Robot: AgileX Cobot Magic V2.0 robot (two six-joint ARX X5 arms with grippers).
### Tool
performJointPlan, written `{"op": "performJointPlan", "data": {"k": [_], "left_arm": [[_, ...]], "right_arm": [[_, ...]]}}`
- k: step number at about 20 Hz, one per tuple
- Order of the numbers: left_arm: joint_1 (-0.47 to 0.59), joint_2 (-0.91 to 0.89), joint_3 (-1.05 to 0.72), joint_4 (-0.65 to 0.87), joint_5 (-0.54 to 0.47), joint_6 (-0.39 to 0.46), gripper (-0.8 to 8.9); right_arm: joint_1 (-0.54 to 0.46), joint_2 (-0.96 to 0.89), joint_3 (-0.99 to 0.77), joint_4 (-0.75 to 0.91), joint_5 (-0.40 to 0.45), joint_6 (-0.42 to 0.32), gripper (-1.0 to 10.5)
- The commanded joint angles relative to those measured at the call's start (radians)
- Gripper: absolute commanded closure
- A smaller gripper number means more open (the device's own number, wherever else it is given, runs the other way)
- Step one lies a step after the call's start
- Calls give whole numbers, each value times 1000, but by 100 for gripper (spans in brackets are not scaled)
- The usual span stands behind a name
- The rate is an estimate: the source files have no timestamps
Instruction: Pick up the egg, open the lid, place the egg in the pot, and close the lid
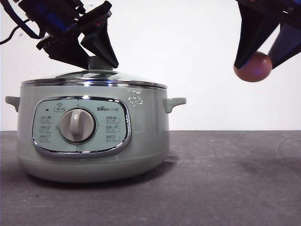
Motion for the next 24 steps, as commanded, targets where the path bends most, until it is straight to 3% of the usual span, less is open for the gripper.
{"op": "performJointPlan", "data": {"k": [1,6,10,16,20,24], "left_arm": [[-2,-41,1,15,-41,31,822],[-2,-260,1,1,-137,31,822],[-2,-478,1,-47,-262,62,822],[-2,-742,1,-170,-397,80,822],[-2,-835,2,-225,-419,80,822],[-2,-846,2,-266,-421,80,822]], "right_arm": [[3,-3,5,60,-27,17,959],[6,35,87,158,-216,21,959],[58,187,265,142,-214,3,959],[139,575,646,8,-214,-86,959],[162,816,877,-90,-213,-134,959],[192,956,927,-95,-206,-171,959]]}}
